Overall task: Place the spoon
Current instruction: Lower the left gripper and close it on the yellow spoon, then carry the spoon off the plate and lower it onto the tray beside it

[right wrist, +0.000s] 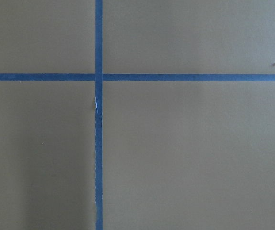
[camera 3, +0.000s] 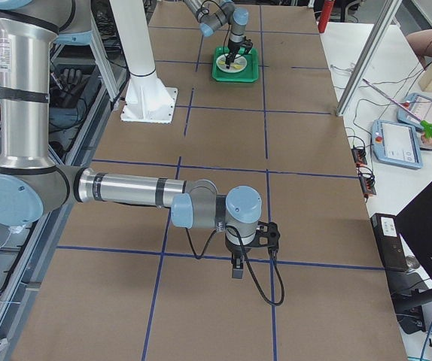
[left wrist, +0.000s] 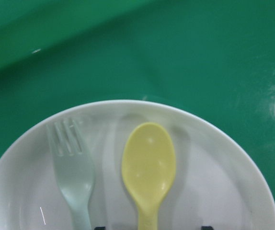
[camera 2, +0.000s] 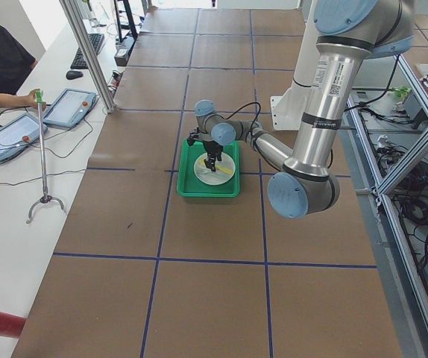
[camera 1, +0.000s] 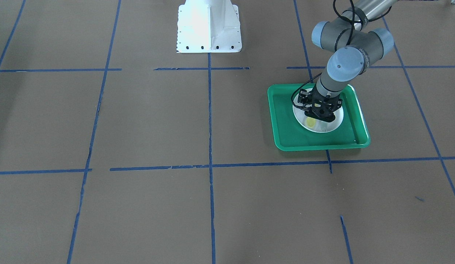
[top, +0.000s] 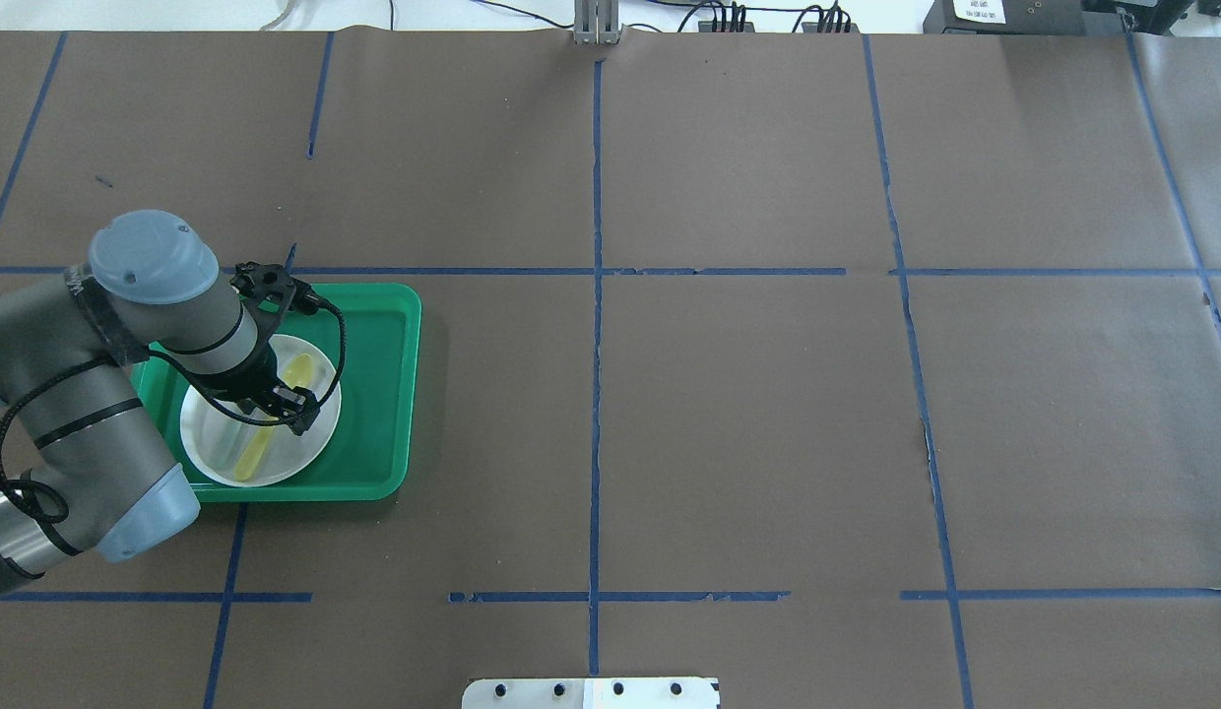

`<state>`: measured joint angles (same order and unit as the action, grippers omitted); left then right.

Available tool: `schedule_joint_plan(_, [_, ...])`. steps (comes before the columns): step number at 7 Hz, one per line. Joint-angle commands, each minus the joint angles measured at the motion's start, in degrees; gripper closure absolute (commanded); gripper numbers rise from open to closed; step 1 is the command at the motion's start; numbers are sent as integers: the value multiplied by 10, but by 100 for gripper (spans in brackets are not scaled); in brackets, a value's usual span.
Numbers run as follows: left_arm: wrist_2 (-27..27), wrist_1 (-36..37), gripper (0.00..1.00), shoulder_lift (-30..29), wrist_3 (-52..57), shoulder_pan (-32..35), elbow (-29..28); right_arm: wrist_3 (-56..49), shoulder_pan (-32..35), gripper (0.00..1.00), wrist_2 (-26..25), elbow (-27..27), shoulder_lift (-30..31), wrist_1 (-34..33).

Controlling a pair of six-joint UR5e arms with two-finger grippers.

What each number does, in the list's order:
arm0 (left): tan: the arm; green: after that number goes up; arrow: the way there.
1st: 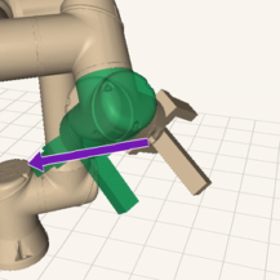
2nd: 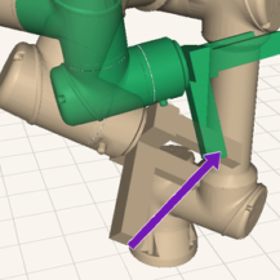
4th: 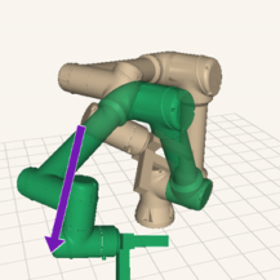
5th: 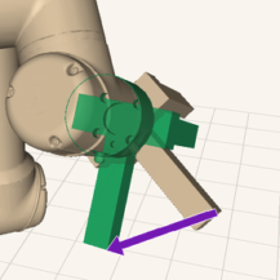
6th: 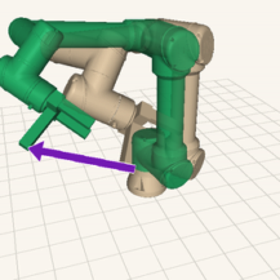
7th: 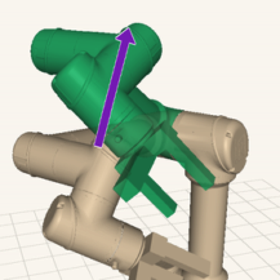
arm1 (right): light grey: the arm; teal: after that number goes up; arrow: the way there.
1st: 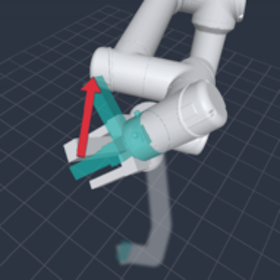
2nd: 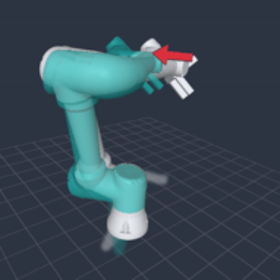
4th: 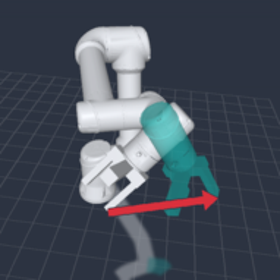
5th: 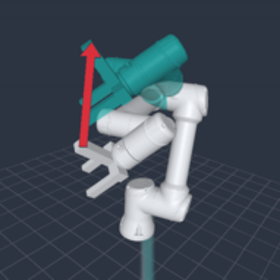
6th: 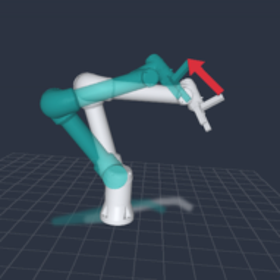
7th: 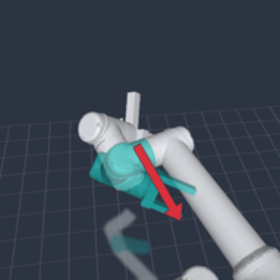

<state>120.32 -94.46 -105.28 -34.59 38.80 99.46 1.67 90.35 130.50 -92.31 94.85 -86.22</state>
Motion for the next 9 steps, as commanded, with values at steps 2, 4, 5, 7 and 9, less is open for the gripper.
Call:
schedule_joint_plan(2, [-1,1,100,2,3,0,3,0,0,0,0,0,0,0])
schedule_joint_plan(4, [0,4,100,9,-3,0,14,0,0,0,-1,0,0,0])
schedule_joint_plan(5, [1,5,100,9,-30,0,17,0,0,0,0,-1,0,0])
schedule_joint_plan(7, [43,11,100,2,-107,11,74,0,0,0,0,-1,0,0])
schedule_joint_plan(9, [44,1,100,-44,-300,5,43,0,0,0,0,0,0,0])
